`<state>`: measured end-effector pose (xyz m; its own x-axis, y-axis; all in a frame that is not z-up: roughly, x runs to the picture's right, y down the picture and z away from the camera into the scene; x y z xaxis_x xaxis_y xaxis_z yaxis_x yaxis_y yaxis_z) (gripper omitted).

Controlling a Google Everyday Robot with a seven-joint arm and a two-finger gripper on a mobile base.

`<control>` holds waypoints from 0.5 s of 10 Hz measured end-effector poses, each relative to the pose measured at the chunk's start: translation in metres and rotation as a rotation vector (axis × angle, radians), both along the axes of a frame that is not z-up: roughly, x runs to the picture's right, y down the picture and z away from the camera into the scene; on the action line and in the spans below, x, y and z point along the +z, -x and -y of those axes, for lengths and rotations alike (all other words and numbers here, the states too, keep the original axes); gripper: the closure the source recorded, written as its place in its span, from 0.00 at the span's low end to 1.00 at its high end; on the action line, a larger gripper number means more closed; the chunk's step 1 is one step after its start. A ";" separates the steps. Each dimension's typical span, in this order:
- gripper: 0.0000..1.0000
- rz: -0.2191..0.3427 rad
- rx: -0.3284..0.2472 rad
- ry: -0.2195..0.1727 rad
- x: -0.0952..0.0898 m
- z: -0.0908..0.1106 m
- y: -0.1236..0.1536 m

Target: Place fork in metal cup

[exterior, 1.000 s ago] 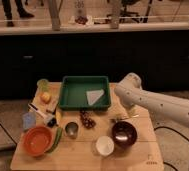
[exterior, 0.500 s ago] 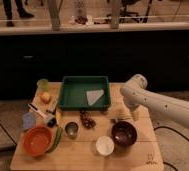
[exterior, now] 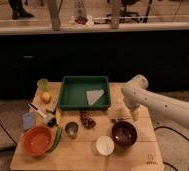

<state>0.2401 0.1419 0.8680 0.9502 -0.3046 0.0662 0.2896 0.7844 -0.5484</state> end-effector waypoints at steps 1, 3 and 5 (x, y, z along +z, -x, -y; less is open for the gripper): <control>0.20 0.003 0.003 0.002 0.003 -0.001 -0.001; 0.20 0.002 -0.004 0.017 0.001 -0.005 0.003; 0.20 0.004 -0.002 0.032 -0.004 -0.011 0.016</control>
<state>0.2243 0.1527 0.8641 0.9493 -0.3042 0.0794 0.2933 0.7662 -0.5718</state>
